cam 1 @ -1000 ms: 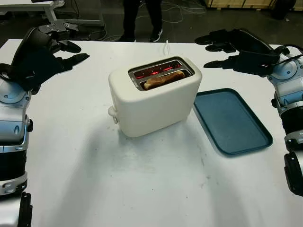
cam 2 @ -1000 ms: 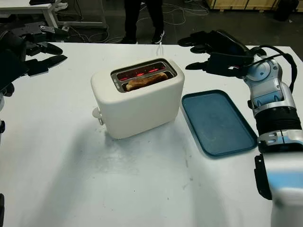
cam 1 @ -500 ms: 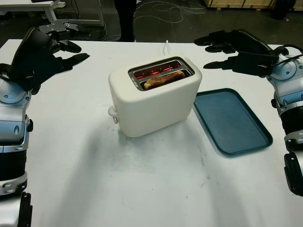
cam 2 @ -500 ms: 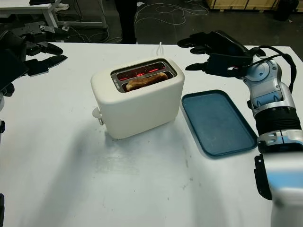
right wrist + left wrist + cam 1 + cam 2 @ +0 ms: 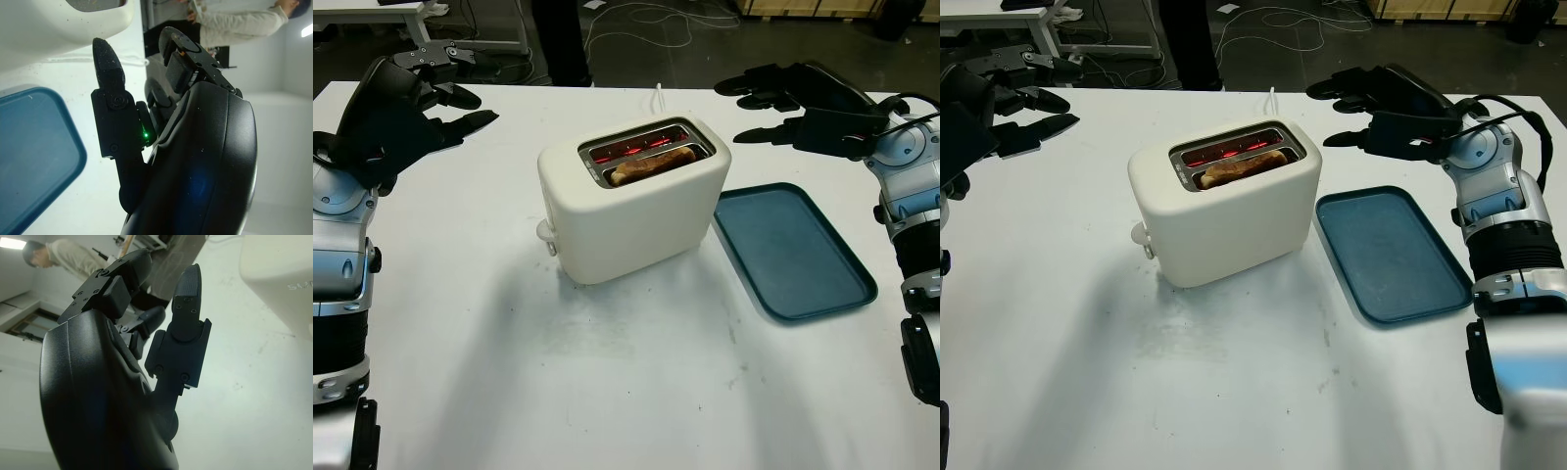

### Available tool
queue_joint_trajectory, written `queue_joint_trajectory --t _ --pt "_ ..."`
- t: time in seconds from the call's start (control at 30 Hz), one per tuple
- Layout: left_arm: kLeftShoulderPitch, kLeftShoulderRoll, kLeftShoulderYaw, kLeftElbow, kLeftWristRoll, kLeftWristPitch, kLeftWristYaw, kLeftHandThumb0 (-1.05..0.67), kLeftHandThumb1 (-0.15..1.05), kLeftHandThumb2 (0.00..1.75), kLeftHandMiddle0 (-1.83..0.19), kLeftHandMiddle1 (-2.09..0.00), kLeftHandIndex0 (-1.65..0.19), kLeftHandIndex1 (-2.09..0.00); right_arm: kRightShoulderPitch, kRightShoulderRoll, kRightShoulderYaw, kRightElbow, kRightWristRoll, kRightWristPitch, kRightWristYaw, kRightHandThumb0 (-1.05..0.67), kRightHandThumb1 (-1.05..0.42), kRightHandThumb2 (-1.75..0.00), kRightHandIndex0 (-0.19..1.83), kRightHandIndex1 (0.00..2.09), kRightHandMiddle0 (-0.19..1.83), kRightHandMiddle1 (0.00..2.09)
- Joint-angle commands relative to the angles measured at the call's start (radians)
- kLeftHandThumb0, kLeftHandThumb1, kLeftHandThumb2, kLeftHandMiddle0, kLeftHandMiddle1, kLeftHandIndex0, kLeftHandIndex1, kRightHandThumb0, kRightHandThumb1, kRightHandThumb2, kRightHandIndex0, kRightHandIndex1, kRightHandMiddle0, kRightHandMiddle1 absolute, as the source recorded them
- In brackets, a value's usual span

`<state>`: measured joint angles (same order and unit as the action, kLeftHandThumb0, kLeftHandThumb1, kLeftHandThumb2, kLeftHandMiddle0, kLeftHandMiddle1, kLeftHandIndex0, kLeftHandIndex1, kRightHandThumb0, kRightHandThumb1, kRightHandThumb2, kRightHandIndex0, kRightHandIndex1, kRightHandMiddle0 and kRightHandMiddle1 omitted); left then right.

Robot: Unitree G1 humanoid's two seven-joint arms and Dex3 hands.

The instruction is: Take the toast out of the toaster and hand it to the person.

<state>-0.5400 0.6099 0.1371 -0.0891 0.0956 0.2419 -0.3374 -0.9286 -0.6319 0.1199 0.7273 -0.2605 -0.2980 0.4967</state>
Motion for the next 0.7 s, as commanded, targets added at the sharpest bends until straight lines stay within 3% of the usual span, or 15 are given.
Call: queue_joint_trajectory --t 0.0,0.67 --pt "0.014 0.008 -0.002 -0.006 0.008 -0.014 0.003 -0.39 0.92 0.16 -0.33 -0.98 -0.48 -0.52 -0.010 0.000 -0.003 -0.005 0.001 0.005 -0.005 -0.44 -0.90 0.00 0.58 0.00 0.55 0.00" --pt "0.020 0.012 0.001 -0.004 0.009 -0.020 -0.001 -0.38 0.92 0.17 -0.32 -0.97 -0.48 -0.51 -0.013 -0.004 0.000 -0.010 -0.002 0.009 0.001 -0.44 -0.91 0.00 0.57 0.00 0.54 0.00"
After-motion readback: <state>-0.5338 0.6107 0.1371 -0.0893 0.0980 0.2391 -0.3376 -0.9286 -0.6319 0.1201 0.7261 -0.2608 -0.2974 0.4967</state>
